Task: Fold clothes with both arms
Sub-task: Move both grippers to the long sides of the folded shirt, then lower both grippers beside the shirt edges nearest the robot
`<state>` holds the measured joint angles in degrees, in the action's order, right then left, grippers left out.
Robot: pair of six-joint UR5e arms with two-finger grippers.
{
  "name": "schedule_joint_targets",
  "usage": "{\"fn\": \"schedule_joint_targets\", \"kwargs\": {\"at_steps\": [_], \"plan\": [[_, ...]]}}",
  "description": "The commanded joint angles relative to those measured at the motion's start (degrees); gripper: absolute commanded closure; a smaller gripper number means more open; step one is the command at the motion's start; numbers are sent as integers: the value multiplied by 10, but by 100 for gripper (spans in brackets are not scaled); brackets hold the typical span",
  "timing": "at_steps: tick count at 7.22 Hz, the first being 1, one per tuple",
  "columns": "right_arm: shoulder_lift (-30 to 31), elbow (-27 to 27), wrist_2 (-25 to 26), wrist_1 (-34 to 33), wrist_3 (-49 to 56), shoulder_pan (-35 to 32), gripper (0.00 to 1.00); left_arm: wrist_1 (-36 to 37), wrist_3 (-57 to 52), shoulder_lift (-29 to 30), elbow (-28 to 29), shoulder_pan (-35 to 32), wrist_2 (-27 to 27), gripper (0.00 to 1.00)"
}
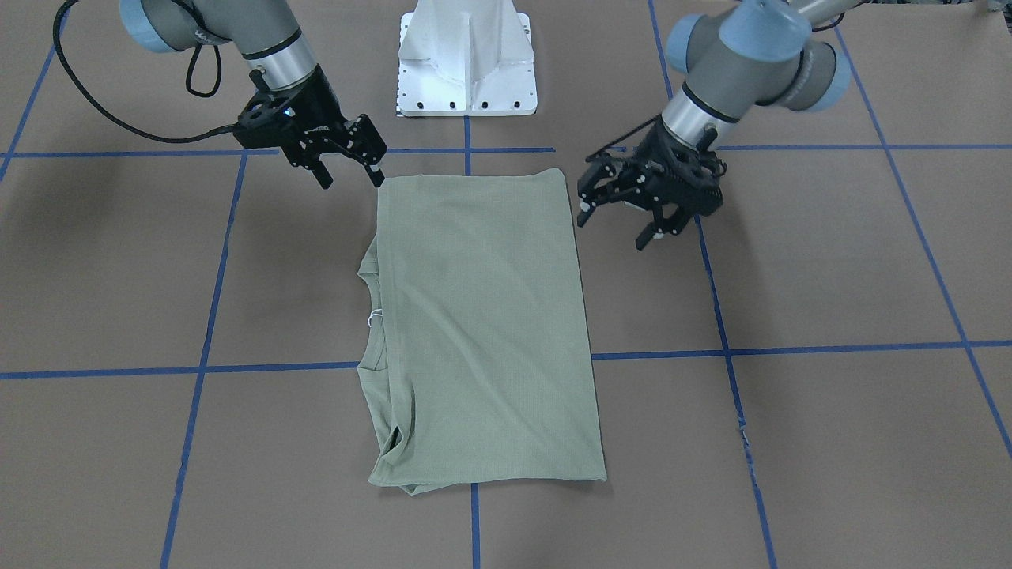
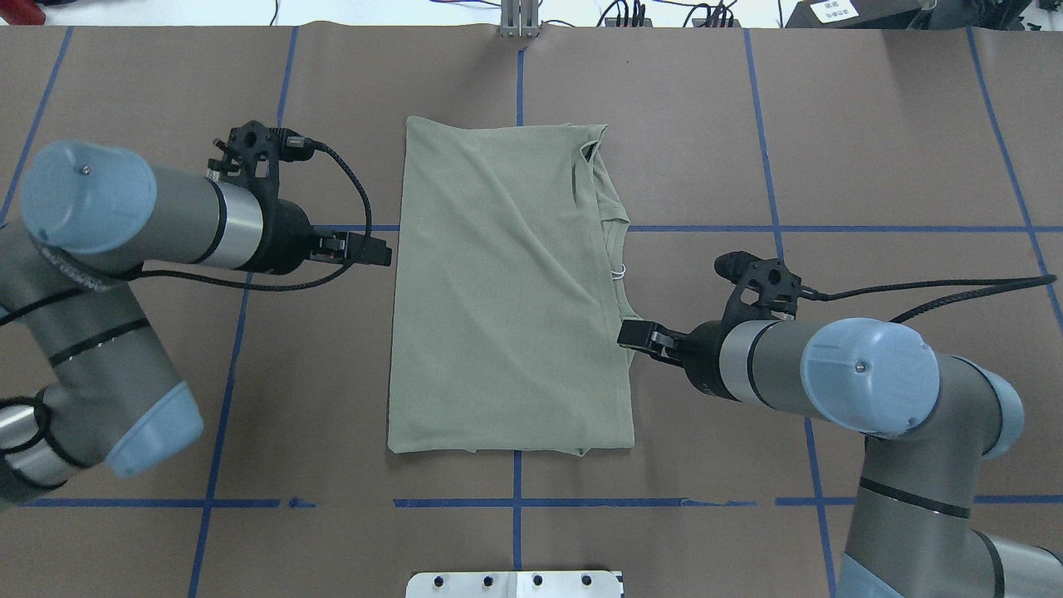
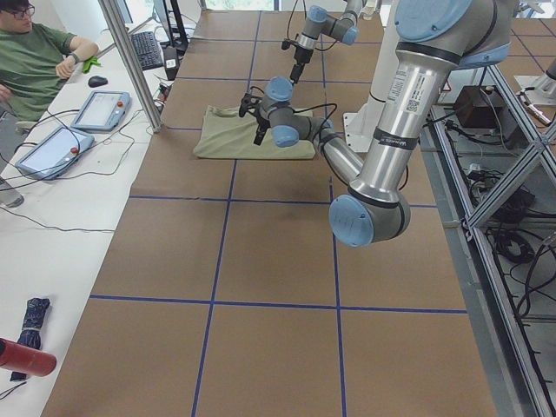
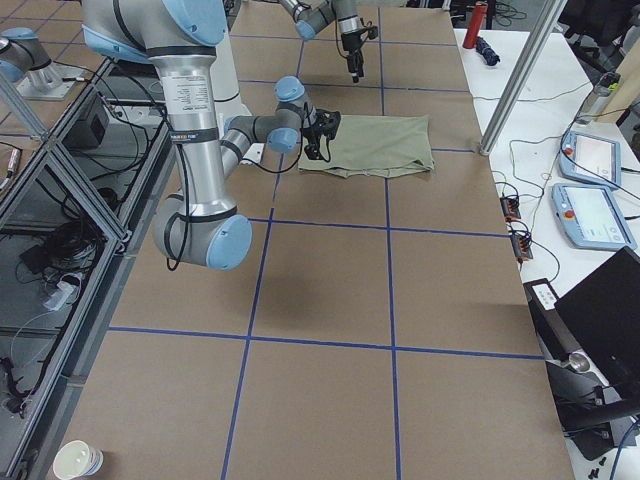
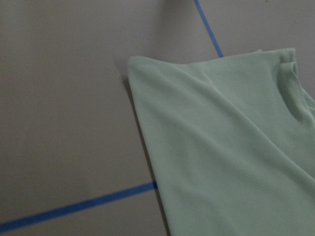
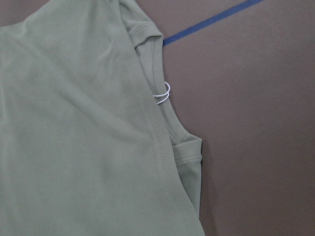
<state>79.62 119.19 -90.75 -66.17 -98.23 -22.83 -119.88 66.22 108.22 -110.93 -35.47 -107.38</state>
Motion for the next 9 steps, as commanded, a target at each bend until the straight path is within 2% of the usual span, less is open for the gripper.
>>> {"fn": "schedule_joint_targets", "kwargs": {"at_steps": [1, 2, 3, 4, 6, 9], "plan": [[22, 18, 30, 10, -82, 1, 1, 17, 189, -33, -55, 140, 152, 0], [22, 18, 31, 10, -83, 1, 1, 14, 276, -34, -50, 185, 200, 9], [21, 18, 32, 10, -83, 1, 0, 12, 317, -35, -42, 209, 225, 18], [20, 18, 35, 10, -82, 1, 0, -10, 324, -35, -20, 211, 230, 19], [19, 18, 35, 10, -82, 1, 0, -108, 327, -35, 50, 212, 247, 20], [17, 18, 35, 10, -82, 2, 0, -152, 320, -69, 62, 215, 249, 21]]}}
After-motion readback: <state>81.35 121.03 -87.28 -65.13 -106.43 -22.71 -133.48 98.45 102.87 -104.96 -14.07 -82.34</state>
